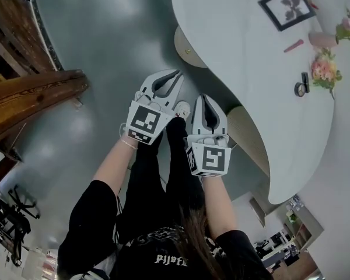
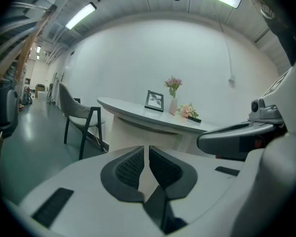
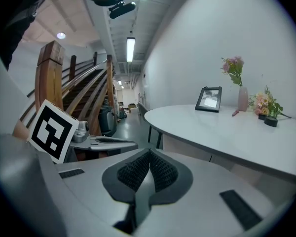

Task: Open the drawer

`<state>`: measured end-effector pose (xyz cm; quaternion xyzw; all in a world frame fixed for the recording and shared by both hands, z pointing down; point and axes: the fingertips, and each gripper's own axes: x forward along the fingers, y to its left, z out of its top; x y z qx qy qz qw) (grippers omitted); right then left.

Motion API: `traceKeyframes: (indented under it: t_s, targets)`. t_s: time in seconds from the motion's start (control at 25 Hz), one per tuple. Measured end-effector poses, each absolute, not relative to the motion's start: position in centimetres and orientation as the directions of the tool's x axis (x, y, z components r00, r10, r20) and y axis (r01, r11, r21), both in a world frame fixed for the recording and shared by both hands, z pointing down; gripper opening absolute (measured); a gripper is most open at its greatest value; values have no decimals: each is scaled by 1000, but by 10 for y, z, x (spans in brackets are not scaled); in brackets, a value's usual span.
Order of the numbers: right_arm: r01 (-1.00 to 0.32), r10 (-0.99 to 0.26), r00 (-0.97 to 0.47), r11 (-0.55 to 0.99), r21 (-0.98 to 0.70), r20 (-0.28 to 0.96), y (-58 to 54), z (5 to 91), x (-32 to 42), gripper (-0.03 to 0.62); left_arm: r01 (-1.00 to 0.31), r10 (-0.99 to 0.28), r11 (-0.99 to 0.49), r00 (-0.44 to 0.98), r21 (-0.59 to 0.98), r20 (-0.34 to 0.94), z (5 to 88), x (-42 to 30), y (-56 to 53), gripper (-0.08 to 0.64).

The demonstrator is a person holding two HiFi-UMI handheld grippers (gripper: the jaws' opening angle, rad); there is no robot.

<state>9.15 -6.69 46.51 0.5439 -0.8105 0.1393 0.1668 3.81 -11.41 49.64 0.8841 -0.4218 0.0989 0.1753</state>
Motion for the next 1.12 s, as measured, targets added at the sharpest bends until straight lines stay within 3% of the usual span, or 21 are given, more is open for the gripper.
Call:
traceKeyframes:
  t_s: [0.28,0.4,0.68,1.12]
  targets:
    - [-943,-846,-318,330,-49,427,-87,496,100,26,-772,-703,-596,635,222,321,529,48,-142,42]
    - [-944,-849,-318,327,-53,422,-93,511,98,26,-769,-690,-595,638,234,342,550,53,-153,129]
    - [-950,-845,-301,304,-67,442,-95,547,99,26,-751,-663,-607,658,259,356,598,71,-174,201]
    - [-962,-879,-272,260,-84,393,-115,565,94,26,-733,-631,-648,669,205,393,647,94,-209,224]
